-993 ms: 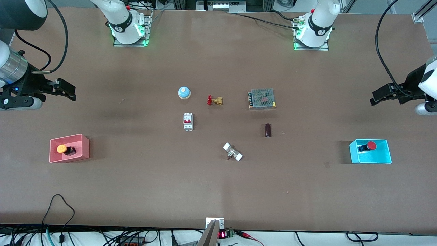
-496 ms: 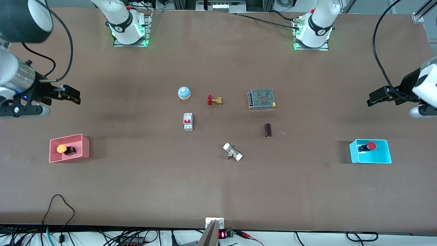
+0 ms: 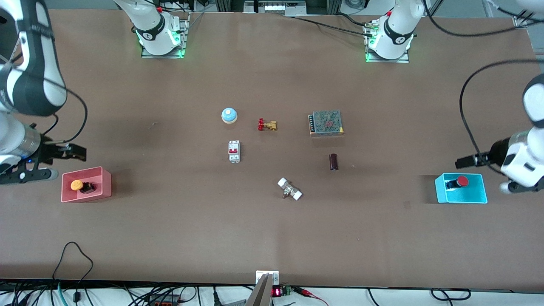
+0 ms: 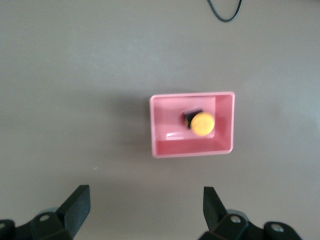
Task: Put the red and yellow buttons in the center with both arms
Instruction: 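Lower the right gripper to the yellow button while the left gripper reaches the red button, then close the right gripper on the yellow button while the left gripper grips the red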
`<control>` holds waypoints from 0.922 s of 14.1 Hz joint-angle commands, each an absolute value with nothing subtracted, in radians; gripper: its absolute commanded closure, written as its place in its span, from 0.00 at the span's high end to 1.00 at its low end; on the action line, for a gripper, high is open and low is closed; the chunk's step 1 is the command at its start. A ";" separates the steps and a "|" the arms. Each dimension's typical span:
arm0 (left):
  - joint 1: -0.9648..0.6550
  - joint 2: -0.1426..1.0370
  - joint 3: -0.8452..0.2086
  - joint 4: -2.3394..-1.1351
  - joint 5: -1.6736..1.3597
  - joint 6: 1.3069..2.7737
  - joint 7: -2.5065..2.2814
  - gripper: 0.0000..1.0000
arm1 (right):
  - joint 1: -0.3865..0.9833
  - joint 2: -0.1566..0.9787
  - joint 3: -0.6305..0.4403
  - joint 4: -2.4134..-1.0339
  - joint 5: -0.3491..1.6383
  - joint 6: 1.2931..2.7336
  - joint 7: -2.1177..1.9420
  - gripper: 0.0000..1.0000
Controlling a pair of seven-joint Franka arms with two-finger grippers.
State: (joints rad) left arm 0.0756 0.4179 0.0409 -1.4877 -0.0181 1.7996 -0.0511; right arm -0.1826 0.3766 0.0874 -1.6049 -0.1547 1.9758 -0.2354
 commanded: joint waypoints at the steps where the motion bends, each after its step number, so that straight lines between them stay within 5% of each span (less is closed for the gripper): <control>1: 0.089 0.503 0.040 -1.427 0.002 1.793 -0.043 1.00 | -0.232 0.451 0.100 -1.601 -0.167 2.101 -0.325 1.00; 7: 0.141 0.603 0.020 -1.476 0.000 1.913 0.006 1.00 | -0.294 0.567 0.100 -1.601 -0.166 2.284 -0.491 1.00; 13: 0.216 0.669 0.017 -1.476 -0.005 2.105 0.232 1.00 | -0.310 0.607 0.100 -1.635 -0.160 2.316 -0.500 1.00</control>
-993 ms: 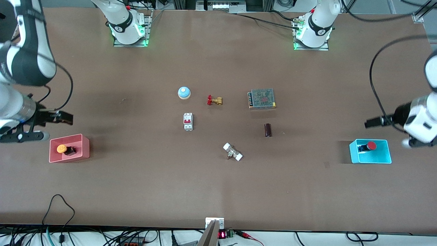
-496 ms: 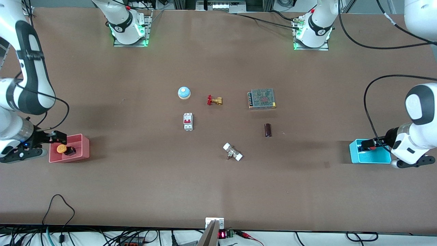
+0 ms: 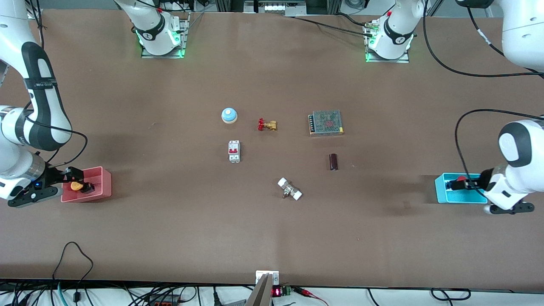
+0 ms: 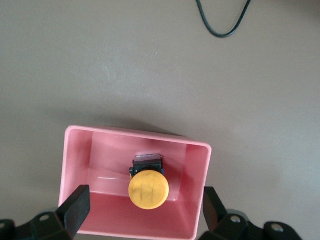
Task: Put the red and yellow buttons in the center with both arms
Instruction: 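Close the right gripper on the yellow button while the left gripper grips the red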
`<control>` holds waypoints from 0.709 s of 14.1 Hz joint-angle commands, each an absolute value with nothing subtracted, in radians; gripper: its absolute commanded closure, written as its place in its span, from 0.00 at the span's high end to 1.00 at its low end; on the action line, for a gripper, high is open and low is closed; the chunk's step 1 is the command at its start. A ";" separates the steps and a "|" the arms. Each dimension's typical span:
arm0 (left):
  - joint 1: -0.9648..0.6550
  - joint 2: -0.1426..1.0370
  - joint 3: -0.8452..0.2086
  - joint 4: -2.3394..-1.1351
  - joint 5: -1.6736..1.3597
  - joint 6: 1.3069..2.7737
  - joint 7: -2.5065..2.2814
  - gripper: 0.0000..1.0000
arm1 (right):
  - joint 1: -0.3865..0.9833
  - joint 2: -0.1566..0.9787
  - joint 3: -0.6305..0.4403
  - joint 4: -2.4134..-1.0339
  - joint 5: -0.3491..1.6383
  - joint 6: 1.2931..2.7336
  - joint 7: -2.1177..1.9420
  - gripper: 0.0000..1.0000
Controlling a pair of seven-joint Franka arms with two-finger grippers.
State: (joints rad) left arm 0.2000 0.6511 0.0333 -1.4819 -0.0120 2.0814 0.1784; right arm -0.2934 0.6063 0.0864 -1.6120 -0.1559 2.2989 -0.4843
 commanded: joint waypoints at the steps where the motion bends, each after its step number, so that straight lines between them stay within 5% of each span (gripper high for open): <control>1: 0.218 0.681 0.017 -1.477 -0.005 2.103 0.230 1.00 | -0.311 0.607 0.100 -1.647 -0.158 2.321 -0.499 1.00; 10: 0.225 0.698 0.017 -1.557 0.012 2.129 0.238 1.00 | -0.316 0.621 0.100 -1.675 -0.161 2.373 -0.503 1.00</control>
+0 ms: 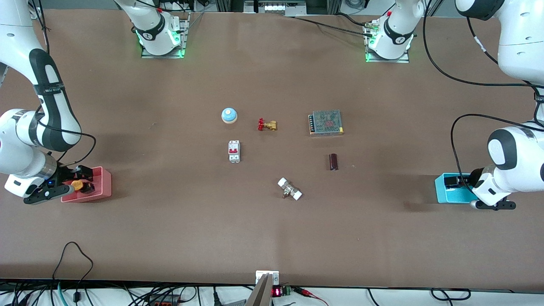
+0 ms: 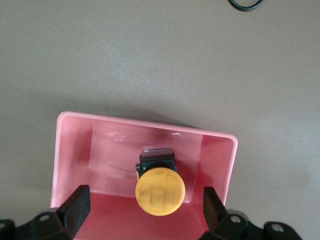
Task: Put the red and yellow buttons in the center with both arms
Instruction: 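Close the right gripper on the yellow button while the left gripper grips the red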
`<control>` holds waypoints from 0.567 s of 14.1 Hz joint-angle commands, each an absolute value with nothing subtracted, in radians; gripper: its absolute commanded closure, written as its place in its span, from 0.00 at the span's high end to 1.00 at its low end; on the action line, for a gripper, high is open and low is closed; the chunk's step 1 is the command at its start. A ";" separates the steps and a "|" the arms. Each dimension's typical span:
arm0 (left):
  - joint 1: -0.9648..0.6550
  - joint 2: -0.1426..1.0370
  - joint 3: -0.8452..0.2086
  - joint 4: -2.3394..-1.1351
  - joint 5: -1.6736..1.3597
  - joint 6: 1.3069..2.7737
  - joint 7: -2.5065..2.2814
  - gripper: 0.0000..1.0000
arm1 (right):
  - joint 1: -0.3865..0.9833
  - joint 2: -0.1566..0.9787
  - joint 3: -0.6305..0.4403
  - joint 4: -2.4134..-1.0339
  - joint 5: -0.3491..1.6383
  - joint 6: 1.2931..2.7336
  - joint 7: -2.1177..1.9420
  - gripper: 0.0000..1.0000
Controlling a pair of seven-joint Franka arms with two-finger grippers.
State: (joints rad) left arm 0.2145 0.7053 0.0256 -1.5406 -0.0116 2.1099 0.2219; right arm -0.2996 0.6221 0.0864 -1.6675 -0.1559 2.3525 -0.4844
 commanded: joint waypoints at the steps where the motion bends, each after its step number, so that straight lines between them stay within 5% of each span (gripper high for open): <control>1: 0.225 0.696 0.017 -1.555 0.012 2.129 0.238 1.00 | -0.316 0.623 0.100 -1.677 -0.161 2.384 -0.503 1.00; 8: 0.244 0.696 0.018 -1.551 0.011 2.129 0.251 1.00 | -0.330 0.647 0.100 -1.677 -0.147 2.416 -0.483 1.00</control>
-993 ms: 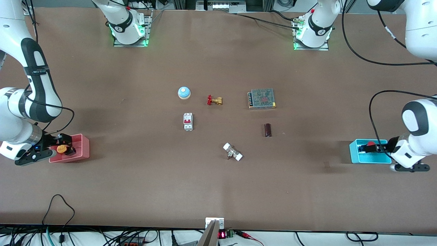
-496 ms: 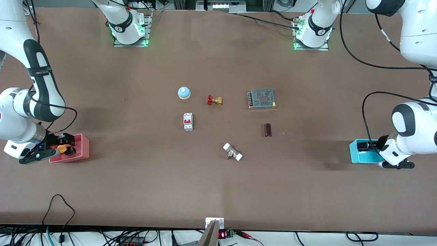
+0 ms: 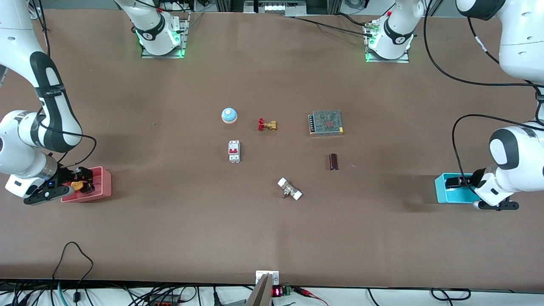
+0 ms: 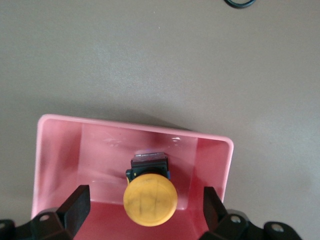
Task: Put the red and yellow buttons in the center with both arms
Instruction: 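Close the right gripper on the yellow button while the left gripper grips the red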
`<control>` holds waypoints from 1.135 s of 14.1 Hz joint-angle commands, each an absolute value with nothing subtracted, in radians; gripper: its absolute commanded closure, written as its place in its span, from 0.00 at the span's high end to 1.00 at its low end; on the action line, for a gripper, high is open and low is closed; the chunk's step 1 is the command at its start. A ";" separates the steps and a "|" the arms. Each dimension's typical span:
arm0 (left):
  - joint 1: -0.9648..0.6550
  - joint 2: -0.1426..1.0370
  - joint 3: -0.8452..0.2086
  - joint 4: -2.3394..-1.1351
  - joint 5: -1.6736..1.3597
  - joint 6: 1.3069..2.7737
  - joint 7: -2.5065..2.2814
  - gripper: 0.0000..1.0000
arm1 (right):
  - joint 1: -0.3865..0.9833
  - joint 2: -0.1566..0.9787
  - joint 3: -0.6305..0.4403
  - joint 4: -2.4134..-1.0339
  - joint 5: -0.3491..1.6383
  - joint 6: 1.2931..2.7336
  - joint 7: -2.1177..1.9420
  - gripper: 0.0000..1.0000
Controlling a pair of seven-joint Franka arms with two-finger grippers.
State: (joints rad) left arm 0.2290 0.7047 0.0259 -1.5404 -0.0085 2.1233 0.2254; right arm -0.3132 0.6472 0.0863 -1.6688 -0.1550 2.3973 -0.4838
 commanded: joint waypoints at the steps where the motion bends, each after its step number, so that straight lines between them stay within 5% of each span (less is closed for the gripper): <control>1: 0.244 0.699 0.017 -1.554 0.009 2.131 0.267 1.00 | -0.330 0.649 0.100 -1.677 -0.146 2.416 -0.483 1.00; 8: 0.249 0.707 0.017 -1.592 0.011 2.134 0.311 1.00 | -0.330 0.661 0.100 -1.677 -0.121 2.414 -0.459 0.99; 16: 0.248 0.710 0.018 -1.586 0.011 2.186 0.336 0.97 | -0.330 0.661 0.100 -1.675 -0.120 2.414 -0.459 0.68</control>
State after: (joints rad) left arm 0.2374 0.7088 0.0259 -1.5862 -0.0083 2.1707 0.3046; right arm -0.3164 0.6630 0.0864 -1.6688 -0.1318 2.4014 -0.4662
